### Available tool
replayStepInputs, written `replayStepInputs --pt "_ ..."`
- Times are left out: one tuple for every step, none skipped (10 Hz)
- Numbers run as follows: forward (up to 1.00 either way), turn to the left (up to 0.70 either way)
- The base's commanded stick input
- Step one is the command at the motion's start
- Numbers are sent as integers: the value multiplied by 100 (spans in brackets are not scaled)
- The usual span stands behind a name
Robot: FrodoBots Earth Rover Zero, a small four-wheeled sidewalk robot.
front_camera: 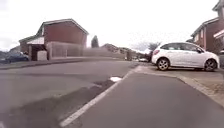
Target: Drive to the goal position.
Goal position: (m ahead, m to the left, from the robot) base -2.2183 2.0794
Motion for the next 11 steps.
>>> replayStepInputs --pt "100 40" --pt "100 40" --pt "100 40" --pt "100 40" --pt "100 40" --pt "100 40" --pt "100 40" --pt "100 40" --pt "100 40" --pt "100 40" --pt "100 40"
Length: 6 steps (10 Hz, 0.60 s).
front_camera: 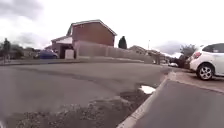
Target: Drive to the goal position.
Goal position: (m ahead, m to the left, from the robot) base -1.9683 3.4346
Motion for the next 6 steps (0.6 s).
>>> replayStepInputs --pt "100 40" --pt "100 40" --pt "100 40" --pt "100 40" --pt "100 40" --pt "100 40"
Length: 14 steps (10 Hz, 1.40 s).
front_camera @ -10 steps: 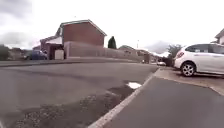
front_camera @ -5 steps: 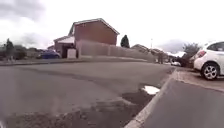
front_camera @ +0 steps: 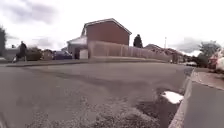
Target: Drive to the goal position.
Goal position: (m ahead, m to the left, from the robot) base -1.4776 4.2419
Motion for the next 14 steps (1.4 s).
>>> replayStepInputs --pt "100 40" --pt "100 40" --pt "100 40" --pt "100 40" --pt "100 40" --pt "100 40" --pt "100 40" --pt "100 40" --pt "100 40" --pt "100 40" --pt "100 40" --pt "100 40" --pt "100 40" --pt "64 42"
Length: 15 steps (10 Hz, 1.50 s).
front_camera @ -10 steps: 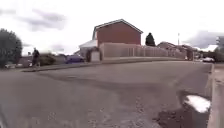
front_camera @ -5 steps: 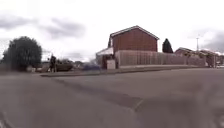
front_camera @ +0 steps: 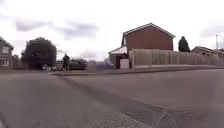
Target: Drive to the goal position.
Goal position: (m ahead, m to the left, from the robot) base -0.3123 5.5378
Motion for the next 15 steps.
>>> replayStepInputs --pt "16 59" --pt "-40 60" --pt "-100 0" --pt "-100 0" --pt "-100 -6" --pt "-100 -40" --pt "-100 -40" --pt "-100 -40" --pt "-100 -40" --pt "-100 -40" --pt "-100 -40" --pt "-100 -40" --pt "-100 -40" --pt "-100 -40" --pt "-100 -40"
